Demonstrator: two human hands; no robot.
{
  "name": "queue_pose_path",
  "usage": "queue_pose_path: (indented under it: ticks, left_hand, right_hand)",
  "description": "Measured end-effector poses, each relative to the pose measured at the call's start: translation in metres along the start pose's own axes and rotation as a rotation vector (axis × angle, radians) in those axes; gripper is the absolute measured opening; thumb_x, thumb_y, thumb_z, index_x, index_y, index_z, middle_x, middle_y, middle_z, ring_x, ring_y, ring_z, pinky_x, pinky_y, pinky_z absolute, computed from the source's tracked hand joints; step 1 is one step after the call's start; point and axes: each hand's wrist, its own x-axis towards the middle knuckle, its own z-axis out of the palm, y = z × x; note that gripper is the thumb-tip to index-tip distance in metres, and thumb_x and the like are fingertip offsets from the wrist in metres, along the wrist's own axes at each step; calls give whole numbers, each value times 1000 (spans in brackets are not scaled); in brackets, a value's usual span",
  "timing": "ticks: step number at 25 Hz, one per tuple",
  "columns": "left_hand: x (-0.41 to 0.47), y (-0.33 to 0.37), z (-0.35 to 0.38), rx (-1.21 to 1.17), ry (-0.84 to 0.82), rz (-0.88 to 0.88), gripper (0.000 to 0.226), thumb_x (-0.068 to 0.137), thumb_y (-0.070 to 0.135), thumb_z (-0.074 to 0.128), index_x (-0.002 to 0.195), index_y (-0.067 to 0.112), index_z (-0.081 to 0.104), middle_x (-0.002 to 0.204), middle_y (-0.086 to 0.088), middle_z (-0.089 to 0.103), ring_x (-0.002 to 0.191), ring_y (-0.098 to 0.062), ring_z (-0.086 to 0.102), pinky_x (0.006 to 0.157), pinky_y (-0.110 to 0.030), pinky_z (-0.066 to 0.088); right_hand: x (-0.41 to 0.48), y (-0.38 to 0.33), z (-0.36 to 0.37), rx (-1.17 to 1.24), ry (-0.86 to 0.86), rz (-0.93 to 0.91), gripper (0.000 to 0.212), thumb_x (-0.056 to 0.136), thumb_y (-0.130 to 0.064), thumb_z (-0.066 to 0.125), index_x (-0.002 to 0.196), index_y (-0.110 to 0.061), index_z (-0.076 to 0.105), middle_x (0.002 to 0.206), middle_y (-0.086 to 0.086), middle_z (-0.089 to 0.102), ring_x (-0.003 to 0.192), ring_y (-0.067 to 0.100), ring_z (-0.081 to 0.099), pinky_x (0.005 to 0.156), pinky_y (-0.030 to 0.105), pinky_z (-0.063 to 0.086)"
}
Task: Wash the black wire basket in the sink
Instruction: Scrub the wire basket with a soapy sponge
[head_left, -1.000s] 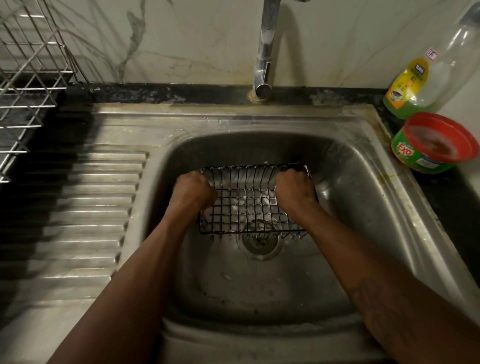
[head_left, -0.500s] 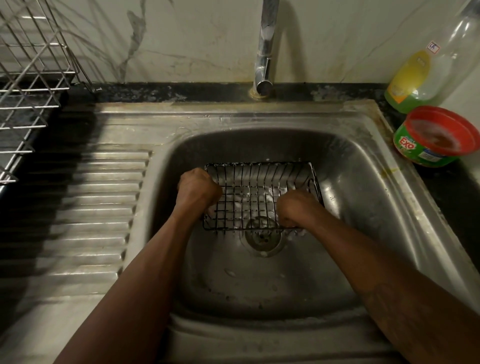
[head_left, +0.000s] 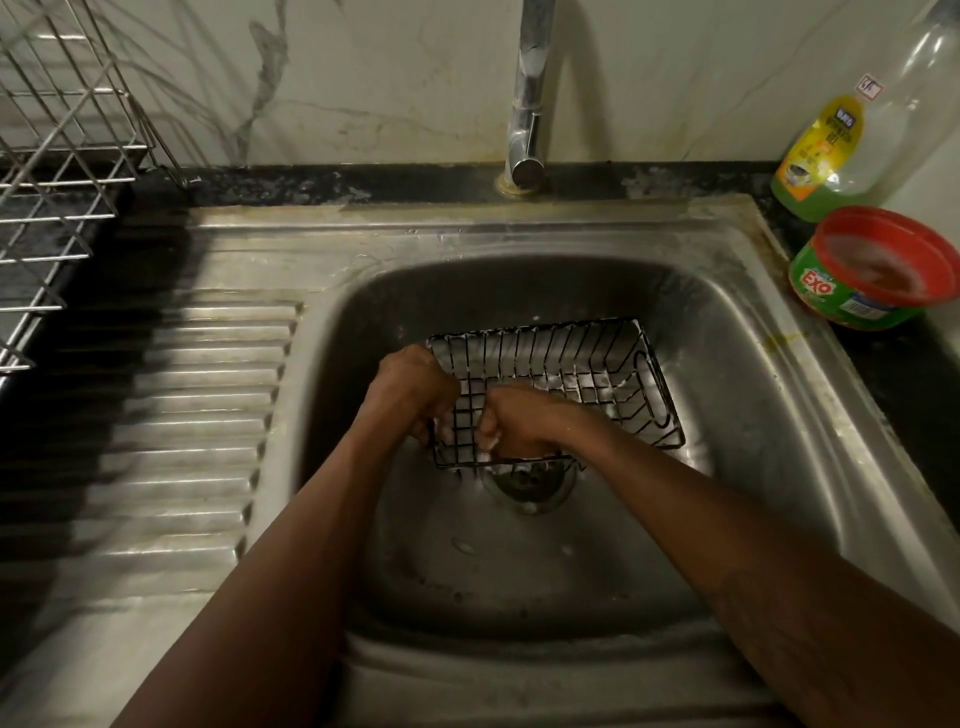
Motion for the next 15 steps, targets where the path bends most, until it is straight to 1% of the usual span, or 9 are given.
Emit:
queue_pose_path:
  ticks: [1, 2, 3, 5, 6, 8, 10, 13, 15]
  left_hand:
    - [0, 1, 1, 10, -19, 4, 14, 96, 9, 57, 95, 2, 68, 81, -14, 77, 66, -25, 76, 65, -36, 63]
    - [1, 1, 2, -4, -33, 15, 16, 97, 9, 56, 93, 1, 69, 82, -15, 77, 71, -26, 76, 73, -37, 63]
    - [1, 0, 3, -18, -50, 31, 16, 97, 9, 56, 91, 2, 69, 85, -16, 77, 75, -26, 76, 77, -37, 63]
    - [-2, 1, 4, -62, -101, 10, 12, 97, 11, 60, 93, 8, 70, 89, -10, 78, 79, -20, 76, 82, -33, 61]
    - [-3, 1, 4, -72, -111, -10, 10, 97, 12, 62, 92, 10, 71, 85, -6, 79, 76, -16, 76, 84, -31, 60]
    - [1, 1, 4, -95, -141, 10, 11, 95, 13, 65, 88, 6, 69, 76, -7, 78, 71, -19, 76, 83, -37, 62]
    - [3, 0, 7, -140, -163, -6, 13, 95, 11, 65, 93, -1, 64, 81, -17, 77, 78, -30, 77, 83, -45, 62]
    - [2, 2, 12, -191, -192, -17, 12, 100, 7, 57, 101, -5, 55, 80, -23, 74, 79, -36, 75, 77, -49, 62]
    - [1, 4, 12, -201, -198, -17, 9, 100, 5, 56, 99, -3, 53, 79, -22, 73, 76, -35, 75, 78, -49, 62]
  right_hand:
    - [1, -3, 4, 61, 49, -74, 10, 90, -18, 75, 100, -20, 76, 96, -12, 73, 89, -1, 63, 91, 25, 50]
    - [1, -4, 7, 144, 104, -133, 8, 87, -18, 78, 93, -24, 77, 90, -14, 74, 82, -9, 63, 85, 22, 50]
    - [3, -3, 10, 217, 161, -180, 11, 86, -17, 80, 86, -28, 77, 84, -16, 74, 77, -12, 64, 80, 20, 51]
    - [7, -2, 15, 275, 256, -206, 18, 85, -15, 81, 80, -32, 75, 82, -14, 75, 80, -9, 67, 78, 19, 55]
    - [10, -1, 18, 267, 295, -199, 16, 86, -13, 79, 83, -28, 76, 85, -11, 76, 82, -6, 68, 77, 18, 55]
    - [13, -1, 18, 250, 393, -181, 10, 89, -7, 74, 85, -16, 75, 82, -6, 72, 76, -1, 67, 68, 17, 52]
    - [14, 5, 14, 224, 494, -167, 19, 92, -4, 67, 77, -15, 70, 72, -7, 65, 67, -1, 63, 62, 16, 49]
    - [11, 12, 10, 246, 596, -149, 28, 98, -2, 54, 77, -12, 70, 73, -2, 66, 65, 5, 64, 63, 20, 54]
    - [11, 9, 8, 184, 615, -176, 26, 98, -2, 54, 81, -12, 72, 75, -5, 64, 65, 2, 62, 65, 19, 55]
